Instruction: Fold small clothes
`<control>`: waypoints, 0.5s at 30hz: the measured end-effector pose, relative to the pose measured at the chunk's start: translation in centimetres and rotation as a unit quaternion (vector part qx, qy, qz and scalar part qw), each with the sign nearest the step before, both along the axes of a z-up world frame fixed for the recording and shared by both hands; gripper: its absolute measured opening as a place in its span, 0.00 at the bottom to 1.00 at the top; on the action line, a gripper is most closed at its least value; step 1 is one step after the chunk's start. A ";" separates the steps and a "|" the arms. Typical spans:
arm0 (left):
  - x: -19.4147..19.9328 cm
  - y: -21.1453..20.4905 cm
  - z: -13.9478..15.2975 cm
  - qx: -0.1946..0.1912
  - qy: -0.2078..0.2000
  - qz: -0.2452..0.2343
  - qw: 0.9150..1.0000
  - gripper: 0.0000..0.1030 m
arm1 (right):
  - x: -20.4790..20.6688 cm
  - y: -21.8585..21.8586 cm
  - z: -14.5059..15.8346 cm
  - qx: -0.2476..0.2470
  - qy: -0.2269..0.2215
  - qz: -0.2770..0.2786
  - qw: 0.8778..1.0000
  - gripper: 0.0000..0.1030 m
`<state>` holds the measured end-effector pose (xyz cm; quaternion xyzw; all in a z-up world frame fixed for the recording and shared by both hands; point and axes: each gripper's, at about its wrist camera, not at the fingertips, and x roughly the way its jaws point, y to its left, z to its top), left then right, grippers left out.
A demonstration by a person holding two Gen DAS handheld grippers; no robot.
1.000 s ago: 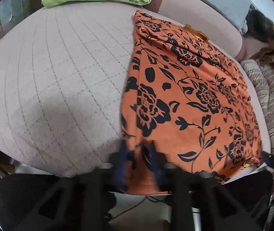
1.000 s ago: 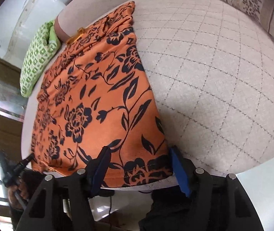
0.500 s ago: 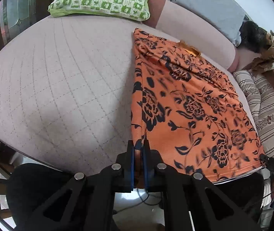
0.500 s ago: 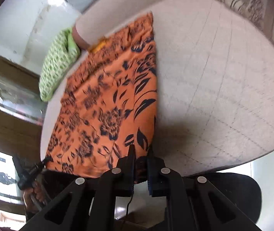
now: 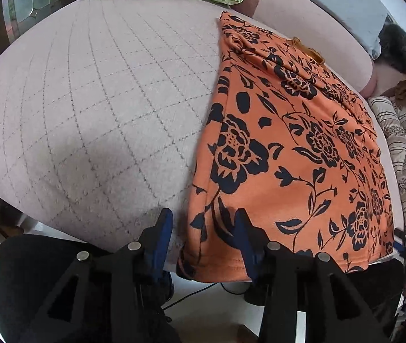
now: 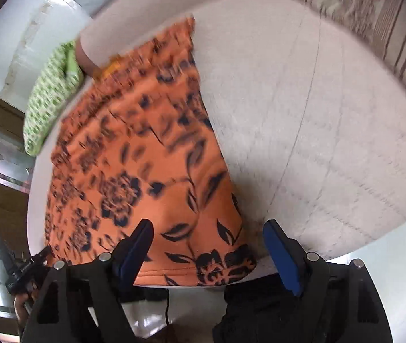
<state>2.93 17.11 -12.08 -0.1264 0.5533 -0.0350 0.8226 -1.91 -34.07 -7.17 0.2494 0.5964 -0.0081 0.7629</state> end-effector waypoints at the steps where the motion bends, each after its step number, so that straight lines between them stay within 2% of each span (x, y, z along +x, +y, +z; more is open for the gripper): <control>1: 0.1 -0.2 0.1 0.006 0.000 -0.005 1.000 0.18 | -0.1 0.4 0.0 -0.005 -0.003 0.010 1.000 0.71; 2: 0.1 -0.1 -0.1 0.006 0.004 -0.014 1.000 0.05 | -0.1 0.7 0.2 -0.008 -0.003 0.020 1.000 0.53; 4: 0.2 0.0 -0.1 -0.005 0.006 -0.016 1.000 0.06 | -0.3 0.5 -0.2 0.032 0.007 0.020 0.999 0.13; 7: 0.3 0.1 -0.4 -0.008 0.010 -0.013 1.000 0.07 | -0.4 0.2 -0.7 0.038 0.011 0.019 0.999 0.13; 8: 0.4 0.3 -0.4 -0.014 0.015 -0.009 1.000 0.07 | -0.3 0.2 -0.7 0.043 0.008 0.017 0.999 0.15; 10: 0.7 0.0 -0.6 -0.016 0.018 -0.017 1.000 0.15 | -0.1 0.1 -0.7 0.052 0.008 0.014 0.998 0.17; 12: 0.9 -0.4 -0.6 -0.011 0.019 -0.023 0.999 0.16 | 0.1 -0.1 -1.0 0.060 0.006 0.019 0.998 0.19; 13: 0.9 -0.5 -0.5 -0.007 0.020 -0.026 0.999 0.15 | 0.3 -0.2 -1.0 0.070 0.007 0.019 0.997 0.19; 15: 0.9 -0.7 -0.2 -0.003 0.013 -0.035 0.999 0.06 | 0.6 -0.6 -1.0 0.094 0.007 0.018 0.995 0.16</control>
